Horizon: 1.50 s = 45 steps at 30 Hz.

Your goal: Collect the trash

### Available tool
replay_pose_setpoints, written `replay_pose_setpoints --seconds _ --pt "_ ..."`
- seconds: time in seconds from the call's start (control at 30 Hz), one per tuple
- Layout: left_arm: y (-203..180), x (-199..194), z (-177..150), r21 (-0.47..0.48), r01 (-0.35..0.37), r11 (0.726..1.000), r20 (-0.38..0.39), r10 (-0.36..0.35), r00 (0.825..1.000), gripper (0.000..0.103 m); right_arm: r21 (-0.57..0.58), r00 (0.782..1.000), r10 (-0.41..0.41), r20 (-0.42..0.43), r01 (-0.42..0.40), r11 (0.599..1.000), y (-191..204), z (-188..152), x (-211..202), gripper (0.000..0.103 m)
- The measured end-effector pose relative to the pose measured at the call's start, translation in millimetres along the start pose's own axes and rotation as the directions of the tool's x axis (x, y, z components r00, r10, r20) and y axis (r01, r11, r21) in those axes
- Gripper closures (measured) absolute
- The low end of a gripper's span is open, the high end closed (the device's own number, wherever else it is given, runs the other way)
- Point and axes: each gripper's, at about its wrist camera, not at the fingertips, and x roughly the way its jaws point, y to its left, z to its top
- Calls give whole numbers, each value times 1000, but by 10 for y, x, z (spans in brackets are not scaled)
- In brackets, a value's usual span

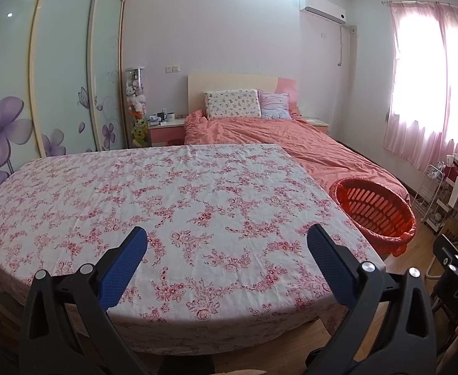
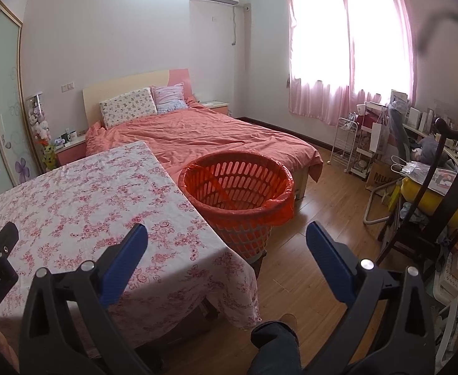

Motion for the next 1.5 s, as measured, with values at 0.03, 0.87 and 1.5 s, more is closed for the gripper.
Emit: replay_pose_setpoints --seconds 0.03,0.87,1.5 --pt "-4 -2 0 1 0 1000 1 0 1000 2 0 1000 0 0 0 1000 0 -1 0 4" --pt "-21 -18 8 5 -4 1000 4 4 1000 2 -1 1000 3 -3 -3 1000 -5 3 4 4" --pt "-32 -20 -4 34 -46 998 14 46 999 2 -2 1000 3 -2 -3 1000 -13 8 1 4"
